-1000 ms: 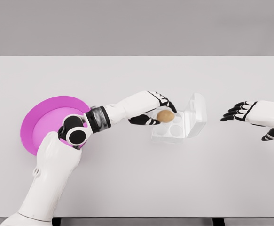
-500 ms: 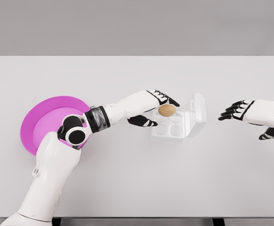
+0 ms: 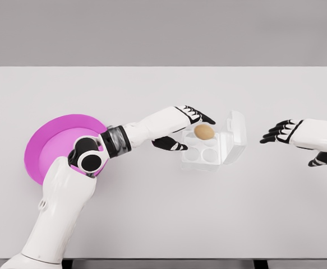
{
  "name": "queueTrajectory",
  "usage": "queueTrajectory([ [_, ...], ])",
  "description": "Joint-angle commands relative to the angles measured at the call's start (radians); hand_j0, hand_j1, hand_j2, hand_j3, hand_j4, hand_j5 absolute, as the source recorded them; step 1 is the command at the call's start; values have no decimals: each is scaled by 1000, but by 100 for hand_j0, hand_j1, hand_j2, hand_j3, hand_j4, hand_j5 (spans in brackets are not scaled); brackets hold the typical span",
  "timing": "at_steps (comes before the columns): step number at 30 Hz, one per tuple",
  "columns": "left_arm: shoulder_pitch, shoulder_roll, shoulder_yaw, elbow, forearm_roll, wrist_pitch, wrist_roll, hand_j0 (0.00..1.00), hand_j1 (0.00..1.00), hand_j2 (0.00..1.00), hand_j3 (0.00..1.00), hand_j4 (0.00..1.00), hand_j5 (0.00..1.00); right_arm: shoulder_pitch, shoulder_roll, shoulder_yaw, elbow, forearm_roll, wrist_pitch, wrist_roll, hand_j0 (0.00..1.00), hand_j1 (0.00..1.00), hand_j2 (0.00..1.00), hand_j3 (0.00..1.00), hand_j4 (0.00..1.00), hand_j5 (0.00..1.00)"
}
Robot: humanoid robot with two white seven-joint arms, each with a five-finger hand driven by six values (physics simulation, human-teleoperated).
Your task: Pack egg into the box and close the box lid
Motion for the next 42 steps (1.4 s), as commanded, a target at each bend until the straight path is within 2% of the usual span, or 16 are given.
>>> queueTrajectory([
  [1,0,0,1,-1,8,3,1,87,87,87,87,87,87,0,-2,0,-1,-5,3,0,100,100,100,100,100,100],
  [13,-3,0,5,-11,13,3,1,94,94,94,94,94,94,3,-2,0,-1,-5,3,0,100,100,100,100,100,100],
  [16,5,7,30,-94,22,3,1,99,99,99,99,99,99,3,0,0,-4,-5,3,0,100,100,100,100,100,100],
  [18,12,101,45,-188,49,3,1,100,100,100,100,100,100,0,0,1,-4,-5,3,0,100,100,100,100,100,100],
  [19,12,153,67,-220,141,3,1,100,100,100,100,100,100,3,0,1,-4,-5,3,0,100,100,100,100,100,100],
  [20,12,250,76,-240,257,3,1,100,100,100,100,100,100,3,1,3,-4,-5,3,0,100,100,100,100,100,100],
  [22,14,406,119,-254,416,3,1,100,100,100,100,100,100,3,1,6,-5,-5,3,0,100,100,100,100,100,100],
  [25,28,589,176,-243,568,3,1,100,100,100,100,100,100,5,24,8,-5,-4,3,0,100,100,100,100,100,100],
  [29,126,713,298,-203,583,3,1,100,100,100,100,100,100,-2,44,9,-31,-4,3,0,100,100,100,100,100,100],
  [31,141,756,340,-125,608,3,1,100,100,100,100,100,100,0,46,11,-42,-4,3,0,100,100,100,100,100,100],
  [32,141,762,349,-105,610,3,1,100,100,100,100,100,100,0,47,11,-48,-4,3,0,100,100,100,100,100,100],
  [39,147,759,347,-105,597,3,1,100,100,100,100,100,100,-2,61,11,-64,-4,3,0,100,100,100,100,100,100],
  [42,147,759,346,-105,596,3,1,100,100,100,100,100,100,0,61,12,-103,-5,3,0,100,100,100,100,100,100],
])
